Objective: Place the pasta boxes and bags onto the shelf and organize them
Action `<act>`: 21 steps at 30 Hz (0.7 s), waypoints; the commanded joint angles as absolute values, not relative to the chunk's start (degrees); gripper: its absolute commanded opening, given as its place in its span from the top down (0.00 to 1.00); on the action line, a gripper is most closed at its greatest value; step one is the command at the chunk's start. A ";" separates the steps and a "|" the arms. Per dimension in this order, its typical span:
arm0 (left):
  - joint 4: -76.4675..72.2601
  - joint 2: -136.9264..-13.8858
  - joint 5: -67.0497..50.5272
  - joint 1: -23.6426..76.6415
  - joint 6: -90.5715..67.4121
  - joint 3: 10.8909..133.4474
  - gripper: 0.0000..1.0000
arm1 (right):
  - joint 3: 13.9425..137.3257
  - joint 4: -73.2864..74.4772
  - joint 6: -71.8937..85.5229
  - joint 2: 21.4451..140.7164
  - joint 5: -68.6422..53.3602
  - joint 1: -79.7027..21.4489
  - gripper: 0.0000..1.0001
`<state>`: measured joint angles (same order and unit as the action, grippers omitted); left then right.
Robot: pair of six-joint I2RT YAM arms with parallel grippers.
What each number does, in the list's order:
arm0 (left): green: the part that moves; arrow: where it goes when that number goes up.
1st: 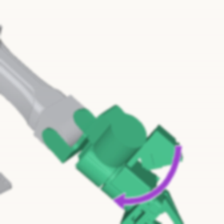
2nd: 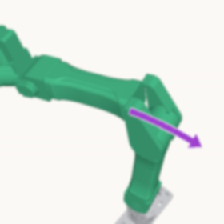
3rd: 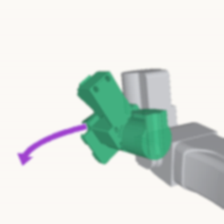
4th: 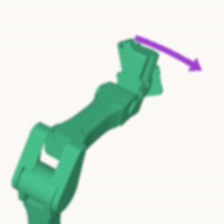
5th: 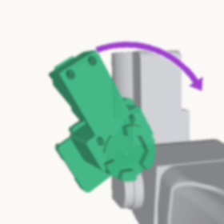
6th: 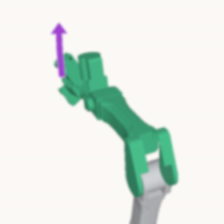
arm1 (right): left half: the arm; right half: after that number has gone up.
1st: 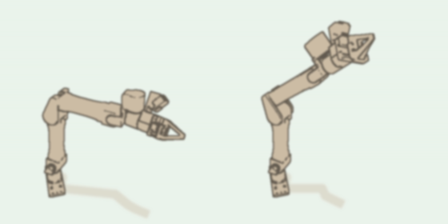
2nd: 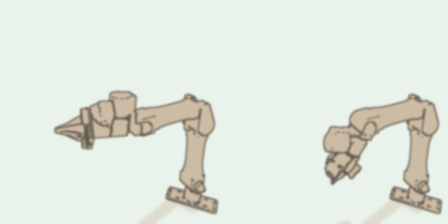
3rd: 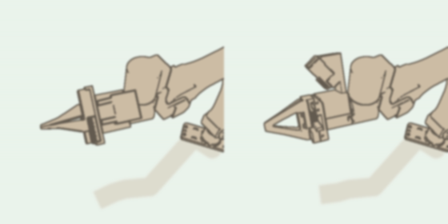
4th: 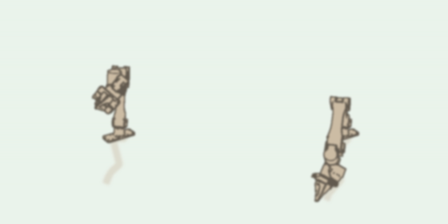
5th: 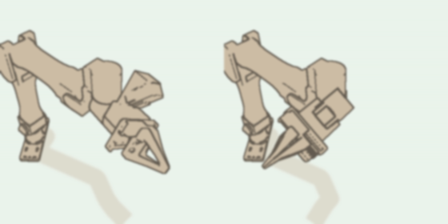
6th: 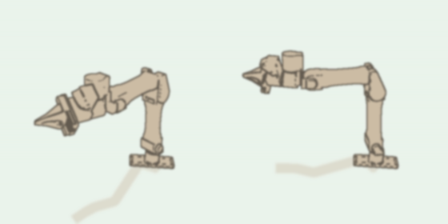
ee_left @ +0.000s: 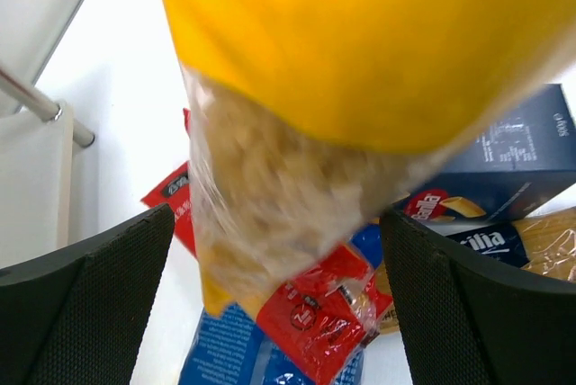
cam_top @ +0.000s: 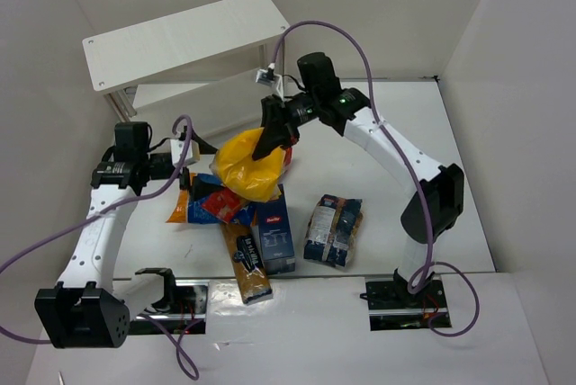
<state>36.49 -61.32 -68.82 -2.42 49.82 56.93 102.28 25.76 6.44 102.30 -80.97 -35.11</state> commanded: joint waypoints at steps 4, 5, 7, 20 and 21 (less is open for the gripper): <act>39.28 -62.57 -79.36 -1.58 54.58 60.73 0.00 | 103.36 20.39 7.73 102.48 -92.81 -37.35 1.00; 39.29 -62.58 -80.93 -1.58 54.58 61.34 0.00 | 103.36 20.39 7.73 103.00 -92.81 -37.35 1.00; 40.60 -62.58 -82.08 -1.06 54.58 61.35 0.00 | 103.36 20.39 7.73 103.01 -92.81 -37.35 1.00; 45.53 -64.68 -78.84 6.15 57.65 58.28 0.00 | 105.12 21.45 7.73 104.15 -93.34 -37.35 1.00; 45.53 -65.21 -78.84 7.28 57.66 58.27 0.03 | 105.64 21.45 7.73 104.15 -93.34 -37.35 1.00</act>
<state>43.66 -64.23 -74.96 4.69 54.00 58.85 102.28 25.67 7.70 104.95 -82.21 -36.88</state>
